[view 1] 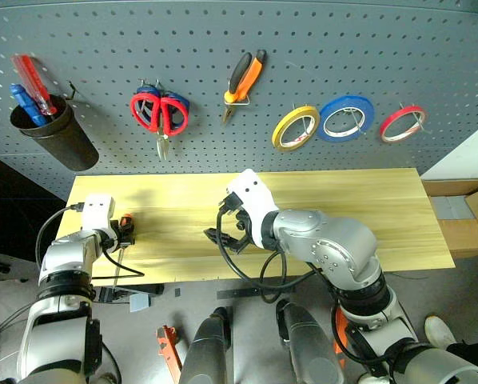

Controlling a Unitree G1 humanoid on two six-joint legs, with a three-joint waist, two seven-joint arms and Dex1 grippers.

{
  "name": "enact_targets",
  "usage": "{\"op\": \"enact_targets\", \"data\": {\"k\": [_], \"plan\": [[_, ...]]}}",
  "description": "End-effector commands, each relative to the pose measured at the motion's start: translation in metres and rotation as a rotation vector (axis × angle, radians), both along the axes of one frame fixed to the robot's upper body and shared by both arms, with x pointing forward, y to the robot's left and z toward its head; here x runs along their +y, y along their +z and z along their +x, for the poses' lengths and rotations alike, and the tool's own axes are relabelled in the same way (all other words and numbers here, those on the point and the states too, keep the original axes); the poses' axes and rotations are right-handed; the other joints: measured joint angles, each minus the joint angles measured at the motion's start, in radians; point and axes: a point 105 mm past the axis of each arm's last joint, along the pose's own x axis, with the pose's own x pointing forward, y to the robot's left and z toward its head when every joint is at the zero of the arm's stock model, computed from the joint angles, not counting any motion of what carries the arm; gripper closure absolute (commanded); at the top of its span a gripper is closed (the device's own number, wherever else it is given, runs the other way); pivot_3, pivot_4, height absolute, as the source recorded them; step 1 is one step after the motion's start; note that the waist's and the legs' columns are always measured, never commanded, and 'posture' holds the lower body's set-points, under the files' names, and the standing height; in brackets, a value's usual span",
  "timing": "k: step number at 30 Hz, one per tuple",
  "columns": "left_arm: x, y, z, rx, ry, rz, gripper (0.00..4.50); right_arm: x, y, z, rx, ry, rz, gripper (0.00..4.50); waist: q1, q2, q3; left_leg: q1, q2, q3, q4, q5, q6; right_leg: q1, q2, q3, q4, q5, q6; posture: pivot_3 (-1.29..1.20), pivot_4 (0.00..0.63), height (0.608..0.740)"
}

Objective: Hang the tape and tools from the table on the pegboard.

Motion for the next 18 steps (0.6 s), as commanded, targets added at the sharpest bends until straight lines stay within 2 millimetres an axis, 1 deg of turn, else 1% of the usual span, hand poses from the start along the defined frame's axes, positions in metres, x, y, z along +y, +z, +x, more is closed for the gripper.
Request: {"op": "enact_targets", "data": {"k": [1,3,5,7,9,10,11,12,13,14,16,18], "plan": [[0.011,0.026,-0.002,-0.144,0.067,0.082,3.55,0.001,0.026,-0.003,-0.109,0.06,0.059,0.0,0.001,0.0,0.0,0.0,0.0,0.0,0.0,0.0,0.0,0.0,0.0,0.0,0.0,0.0,0.0,-0.13,0.332,0.74],[0.007,0.049,-0.005,-0.258,0.071,0.111,3.55,-0.004,0.036,-0.007,-0.192,0.11,0.059,0.0,0.003,-0.001,-0.001,-0.001,0.001,0.0,0.0,0.0,-0.001,-0.001,0.0,0.0,0.0,0.0,0.0,-0.13,0.327,0.74],[0.002,0.062,-0.009,-0.324,0.073,0.115,3.55,-0.007,0.042,-0.011,-0.262,0.159,0.06,0.0,0.007,-0.003,-0.002,-0.002,0.001,0.0,0.0,-0.001,-0.002,-0.001,-0.001,-0.001,-0.001,0.0,0.0,-0.11,0.315,0.74],[-0.009,0.079,-0.019,-0.411,0.064,0.15,3.55,-0.012,0.053,-0.019,-0.345,0.23,0.093,0.0,0.008,-0.004,-0.002,-0.002,0.001,0.0,0.0,-0.001,-0.003,-0.001,-0.001,-0.001,-0.002,0.0,0.0,-0.09,0.293,0.74],[-0.022,0.096,-0.026,-0.495,0.042,0.16,3.55,-0.016,0.066,-0.021,-0.386,0.269,0.155,0.0,0.01,-0.005,-0.004,-0.002,0.0,0.001,0.0,-0.002,-0.004,0.0,-0.001,0.0,-0.003,0.0,0.0,-0.06,0.268,0.74],[-0.029,0.106,-0.028,-0.541,0.03,0.155,3.55,-0.017,0.072,-0.023,-0.404,0.287,0.18,0.0,0.012,-0.005,-0.004,-0.002,0.0,0.001,0.0,-0.002,-0.004,0.0,-0.002,0.0,-0.003,0.0,0.0,-0.06,0.268,0.74],[-0.034,0.116,-0.029,-0.584,0.019,0.157,3.55,-0.017,0.077,-0.024,-0.42,0.307,0.198,0.0,0.017,-0.006,-0.006,-0.002,0.0,0.001,0.0,-0.002,-0.004,0.0,-0.001,0.0,-0.003,0.0,0.0,-0.03,0.246,0.74],[-0.04,0.128,-0.031,-0.63,-0.007,0.174,3.55,-0.017,0.082,-0.025,-0.438,0.327,0.212,0.0,0.02,-0.007,-0.007,-0.002,0.0,0.0,0.0,-0.002,-0.004,0.0,-0.001,-0.001,-0.002,0.0,0.0,-0.03,0.238,0.74],[-0.048,0.146,-0.033,-0.699,-0.029,0.187,3.55,-0.018,0.089,-0.028,-0.472,0.354,0.227,0.0,0.021,-0.008,-0.009,-0.002,0.0,0.0,0.001,-0.001,-0.005,0.0,-0.001,-0.001,-0.001,0.001,-0.001,-0.01,0.225,0.74],[-0.052,0.157,-0.034,-0.742,-0.044,0.196,3.55,-0.018,0.093,-0.029,-0.495,0.372,0.237,0.0,0.023,-0.011,-0.011,-0.002,0.002,0.0,0.0,0.0,-0.006,0.0,0.001,-0.001,-0.002,0.001,-0.002,-0.01,0.219,0.74],[-0.058,0.179,-0.036,-0.818,-0.061,0.214,3.55,-0.017,0.096,-0.031,-0.508,0.403,0.247,0.0,0.031,-0.013,-0.019,-0.002,0.003,0.0,0.0,0.001,-0.008,0.0,0.003,-0.002,-0.002,0.003,-0.004,0.01,0.2,0.74],[-0.06,0.194,-0.036,-0.871,-0.064,0.221,3.55,-0.016,0.096,-0.029,-0.506,0.415,0.249,0.0,0.038,-0.014,-0.029,-0.002,0.003,0.0,0.0,0.001,-0.009,0.0,0.004,-0.003,-0.002,0.003,-0.004,0.01,0.189,0.74]]}}
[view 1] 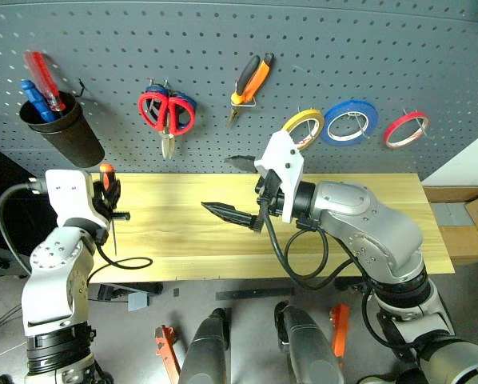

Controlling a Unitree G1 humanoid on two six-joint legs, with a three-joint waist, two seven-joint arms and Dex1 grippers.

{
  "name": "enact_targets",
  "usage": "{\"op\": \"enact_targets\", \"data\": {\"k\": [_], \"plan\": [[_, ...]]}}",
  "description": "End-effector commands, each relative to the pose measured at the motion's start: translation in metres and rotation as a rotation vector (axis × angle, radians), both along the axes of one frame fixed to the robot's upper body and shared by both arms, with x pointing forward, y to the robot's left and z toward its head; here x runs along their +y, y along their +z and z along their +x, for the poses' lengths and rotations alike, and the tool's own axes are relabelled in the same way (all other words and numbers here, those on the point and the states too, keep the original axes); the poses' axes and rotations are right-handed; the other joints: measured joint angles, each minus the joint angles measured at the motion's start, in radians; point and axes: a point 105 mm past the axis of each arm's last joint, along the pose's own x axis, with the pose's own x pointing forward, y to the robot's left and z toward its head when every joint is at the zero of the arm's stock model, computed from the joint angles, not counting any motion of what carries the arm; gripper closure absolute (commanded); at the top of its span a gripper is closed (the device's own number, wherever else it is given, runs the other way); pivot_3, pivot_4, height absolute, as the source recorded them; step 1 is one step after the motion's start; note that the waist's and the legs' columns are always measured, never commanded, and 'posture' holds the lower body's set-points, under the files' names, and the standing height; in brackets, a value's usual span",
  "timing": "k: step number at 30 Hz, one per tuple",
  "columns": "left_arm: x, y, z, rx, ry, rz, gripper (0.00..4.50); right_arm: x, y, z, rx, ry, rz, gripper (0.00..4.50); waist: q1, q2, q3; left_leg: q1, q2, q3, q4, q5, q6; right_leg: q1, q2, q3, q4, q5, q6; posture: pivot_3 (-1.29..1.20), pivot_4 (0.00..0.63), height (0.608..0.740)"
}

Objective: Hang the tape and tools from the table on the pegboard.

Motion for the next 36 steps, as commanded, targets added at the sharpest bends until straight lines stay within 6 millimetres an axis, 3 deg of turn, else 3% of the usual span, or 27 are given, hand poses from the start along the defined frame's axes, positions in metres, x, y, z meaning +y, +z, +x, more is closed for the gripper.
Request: {"op": "enact_targets", "data": {"k": [1,3,6,8,12,16,24,28,36], "plan": [[-0.008,0.067,-0.009,-0.244,-0.03,0.05,3.55,0.002,0.014,-0.005,-0.064,0.06,0.027,0.0,0.006,0.0,-0.012,0.0,0.0,0.0,0.0,0.0,0.0,0.0,0.0,0.0,0.0,0.0,0.0,0.02,0.179,0.74],[-0.018,0.104,-0.01,-0.371,-0.087,0.062,3.55,0.002,0.015,-0.001,-0.084,0.064,0.019,0.0,0.018,-0.004,-0.018,0.0,-0.001,0.001,0.001,0.001,-0.001,0.001,0.001,-0.001,0.0,0.0,0.0,0.02,0.167,0.74],[-0.018,0.141,-0.006,-0.473,-0.111,0.072,3.55,0.003,0.02,0.006,-0.11,0.054,0.023,0.0,0.027,-0.01,-0.026,0.0,0.0,0.001,0.001,0.003,-0.005,0.002,0.003,-0.004,0.0,0.001,-0.002,0.01,0.156,0.74],[-0.016,0.154,-0.003,-0.506,-0.113,0.067,3.55,0.004,0.023,0.008,-0.122,0.051,0.028,0.0,0.026,-0.009,-0.034,0.0,-0.001,0.001,0.001,0.004,-0.006,0.003,0.003,-0.004,-0.001,0.001,-0.001,0.01,0.152,0.74],[0.006,0.191,0.007,-0.578,-0.073,0.006,3.55,0.008,0.033,0.014,-0.153,0.033,0.047,0.0,0.025,-0.009,-0.046,0.001,0.0,0.002,0.001,0.004,-0.007,0.003,0.004,-0.004,-0.001,0.001,-0.001,-0.01,0.141,0.74],[0.019,0.202,0.018,-0.599,-0.052,0.047,3.55,0.01,0.039,0.019,-0.172,0.018,0.067,0.0,0.022,-0.009,-0.05,0.001,0.0,0.002,0.001,0.005,-0.007,0.003,0.005,-0.003,0.0,0.002,-0.002,-0.02,0.137,0.74],[0.02,0.197,0.043,-0.621,-0.044,0.05,3.55,0.015,0.044,0.024,-0.197,0.001,0.076,0.0,0.023,-0.012,-0.057,0.001,0.0,0.002,0.002,0.005,-0.008,0.003,0.005,-0.003,0.0,0.002,-0.002,-0.04,0.135,0.74],[0.025,0.177,0.049,-0.576,-0.017,0.042,3.55,0.015,0.043,0.023,-0.198,0.002,0.072,0.0,0.021,-0.012,-0.058,0.001,0.0,0.002,0.003,0.005,-0.008,0.003,0.005,-0.003,0.001,0.002,-0.002,-0.05,0.139,0.74],[0.02,0.147,0.045,-0.549,-0.017,0.005,0.75,0.013,0.041,0.022,-0.193,0.001,0.058,0.0,0.011,-0.013,-0.06,0.001,0.0,0.002,0.006,0.005,-0.007,0.003,0.005,-0.002,0.004,0.002,-0.002,-0.06,0.144,0.74]]}}
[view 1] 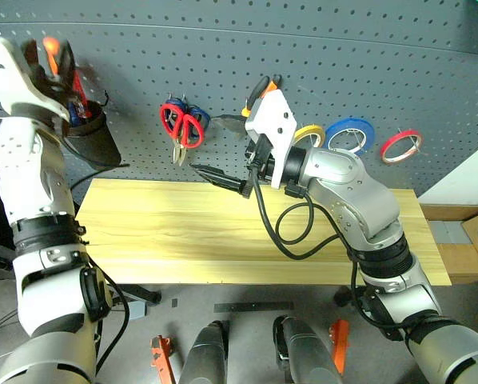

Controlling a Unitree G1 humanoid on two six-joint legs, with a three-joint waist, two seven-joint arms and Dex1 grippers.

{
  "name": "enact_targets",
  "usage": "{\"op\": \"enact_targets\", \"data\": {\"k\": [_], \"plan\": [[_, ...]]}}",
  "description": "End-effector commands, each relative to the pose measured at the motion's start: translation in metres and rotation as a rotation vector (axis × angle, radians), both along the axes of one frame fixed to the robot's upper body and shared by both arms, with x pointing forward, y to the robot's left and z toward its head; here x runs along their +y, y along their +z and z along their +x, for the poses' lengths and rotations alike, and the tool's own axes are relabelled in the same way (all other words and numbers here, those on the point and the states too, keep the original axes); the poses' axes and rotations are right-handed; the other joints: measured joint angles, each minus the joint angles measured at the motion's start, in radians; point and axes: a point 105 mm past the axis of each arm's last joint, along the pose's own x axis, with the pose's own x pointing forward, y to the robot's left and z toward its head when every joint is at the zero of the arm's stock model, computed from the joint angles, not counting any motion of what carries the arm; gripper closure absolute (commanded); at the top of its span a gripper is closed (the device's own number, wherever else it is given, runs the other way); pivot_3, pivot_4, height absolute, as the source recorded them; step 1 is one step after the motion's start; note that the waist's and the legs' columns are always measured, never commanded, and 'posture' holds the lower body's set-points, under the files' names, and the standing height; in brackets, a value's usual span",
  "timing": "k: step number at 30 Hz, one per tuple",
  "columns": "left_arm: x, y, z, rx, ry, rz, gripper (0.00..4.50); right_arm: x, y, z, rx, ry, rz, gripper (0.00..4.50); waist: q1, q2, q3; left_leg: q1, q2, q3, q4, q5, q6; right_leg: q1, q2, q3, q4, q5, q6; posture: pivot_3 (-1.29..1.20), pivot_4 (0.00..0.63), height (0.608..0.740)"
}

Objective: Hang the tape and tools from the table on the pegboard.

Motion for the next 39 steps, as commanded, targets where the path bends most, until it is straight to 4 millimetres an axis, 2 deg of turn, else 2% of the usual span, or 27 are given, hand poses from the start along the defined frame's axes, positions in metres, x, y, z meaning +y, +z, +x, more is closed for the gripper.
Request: {"op": "enact_targets", "data": {"k": [1,2,6,9,11,13,16,18,19,20,22,24,27,31,33,36,39], "plan": [[-0.008,0.024,-0.017,-0.105,-0.01,0.025,0.42,-0.002,0.013,-0.009,-0.055,0.023,0.02,0.0,-0.003,0.0,0.0,0.0,0.0,0.0,0.001,0.0,0.0,0.0,0.0,0.0,0.0,0.0,0.0,-0.06,0.142,0.74],[-0.012,0.025,-0.02,-0.109,-0.022,0.032,0.05,-0.003,0.013,-0.009,-0.056,0.02,0.02,0.0,-0.004,0.0,-0.001,0.0,0.0,0.0,0.002,0.0,0.0,0.0,0.0,0.0,0.001,0.0,0.0,-0.06,0.139,0.74],[-0.034,0.028,-0.03,-0.097,-0.087,0.085,0.01,-0.016,0.014,-0.009,-0.032,-0.001,0.043,0.0,-0.005,0.0,-0.005,0.0,-0.001,0.0,0.007,0.0,0.001,0.0,0.0,0.001,0.007,0.0,0.0,-0.05,0.121,0.74],[-0.072,0.016,-0.039,0.005,-0.237,0.123,0.01,-0.039,0.01,-0.016,0.051,-0.013,0.098,0.0,-0.003,0.001,-0.023,0.0,-0.001,0.0,0.009,-0.001,0.002,0.001,0.0,0.001,0.008,0.0,0.0,-0.04,0.104,0.74],[-0.09,-0.002,-0.043,0.1,-0.277,0.156,0.01,-0.05,0.0,-0.019,0.105,-0.042,0.11,0.0,-0.002,0.001,-0.039,0.0,-0.001,0.0,0.01,-0.002,0.003,0.002,0.0,0.001,0.008,0.0,0.0,-0.03,0.096,0.74],[-0.098,-0.027,-0.045,0.201,-0.236,0.17,0.01,-0.061,-0.02,-0.019,0.161,-0.094,0.093,0.0,-0.002,0.004,-0.054,0.003,-0.001,0.0,0.009,-0.002,0.004,0.005,0.0,0.002,0.008,0.0,0.0,-0.02,0.083,0.74],[-0.116,-0.066,-0.054,0.319,-0.305,0.15,0.01,-0.074,-0.053,-0.016,0.195,-0.198,0.029,0.0,0.0,0.011,-0.069,0.015,0.0,0.002,0.008,-0.003,0.005,0.016,0.002,0.003,0.008,-0.001,0.0,-0.02,0.072,0.74],[-0.118,-0.086,-0.059,0.362,-0.3,0.164,0.01,-0.081,-0.069,-0.013,0.207,-0.252,0.017,0.0,-0.001,0.015,-0.074,0.028,0.001,0.003,0.005,-0.003,0.005,0.03,0.006,0.004,0.001,-0.002,0.001,-0.02,0.064,0.74],[-0.116,-0.103,-0.06,0.404,-0.297,0.153,0.01,-0.088,-0.08,-0.006,0.217,-0.315,0.03,0.0,-0.002,0.015,-0.077,0.036,0.002,0.004,0.002,-0.003,0.005,0.039,0.011,0.004,-0.007,-0.002,0.0,-0.02,0.058,0.74],[-0.116,-0.114,-0.062,0.432,-0.299,0.141,0.01,-0.094,-0.088,-0.002,0.222,-0.361,0.037,0.0,-0.004,0.016,-0.083,0.039,0.004,0.004,0.002,-0.003,0.005,0.041,0.013,0.004,-0.007,-0.004,-0.005,-0.02,0.054,0.74],[-0.105,-0.152,-0.065,0.51,-0.279,0.087,0.01,-0.115,-0.118,0.012,0.242,-0.508,0.039,0.0,-0.005,0.02,-0.105,0.043,0.006,0.005,0.002,-0.003,0.005,0.044,0.014,0.004,-0.006,-0.004,-0.007,-0.03,0.042,0.74],[-0.093,-0.175,-0.067,0.546,-0.231,0.063,0.01,-0.131,-0.141,0.018,0.266,-0.596,0.054,0.0,-0.005,0.023,-0.118,0.047,0.006,0.006,0.0,-0.003,0.005,0.046,0.014,0.006,-0.007,-0.004,-0.008,-0.03,0.033,0.74],[-0.058,-0.21,-0.07,0.6,-0.069,0.043,0.01,-0.168,-0.173,0.032,0.115,-0.833,-0.045,0.0,-0.007,0.025,-0.134,0.053,0.006,0.007,-0.001,-0.003,0.005,0.052,0.014,0.006,-0.008,-0.005,-0.008,-0.04,0.016,0.74],[-0.036,-0.237,-0.074,0.623,0.005,-0.023,0.01,-0.194,-0.206,0.038,0.218,-0.954,0.028,0.0,-0.01,0.024,-0.148,0.054,0.005,0.007,-0.001,-0.003,0.005,0.053,0.014,0.006,-0.008,-0.005,-0.008,-0.04,0.0,0.74],[-0.033,-0.245,-0.075,0.627,0.017,-0.026,0.01,-0.203,-0.217,0.04,0.243,-0.997,0.054,0.0,-0.011,0.025,-0.157,0.054,0.005,0.007,-0.001,-0.003,0.005,0.053,0.014,0.006,-0.008,-0.005,-0.008,-0.04,0.0,0.74],[-0.029,-0.259,-0.076,0.643,0.042,-0.054,0.01,-0.208,-0.244,0.036,0.278,-1.003,-0.002,0.0,-0.011,0.026,-0.168,0.054,0.005,0.007,-0.002,-0.003,0.005,0.054,0.014,0.007,-0.009,-0.005,-0.007,-0.03,0.0,0.74],[-0.027,-0.264,-0.075,0.644,0.061,-0.051,0.01,-0.212,-0.259,0.035,0.304,-1.018,-0.019,0.0,-0.011,0.026,-0.17,0.06,0.005,0.007,-0.004,-0.003,0.005,0.059,0.014,0.007,-0.01,-0.006,-0.007,-0.03,0.0,0.74]]}}
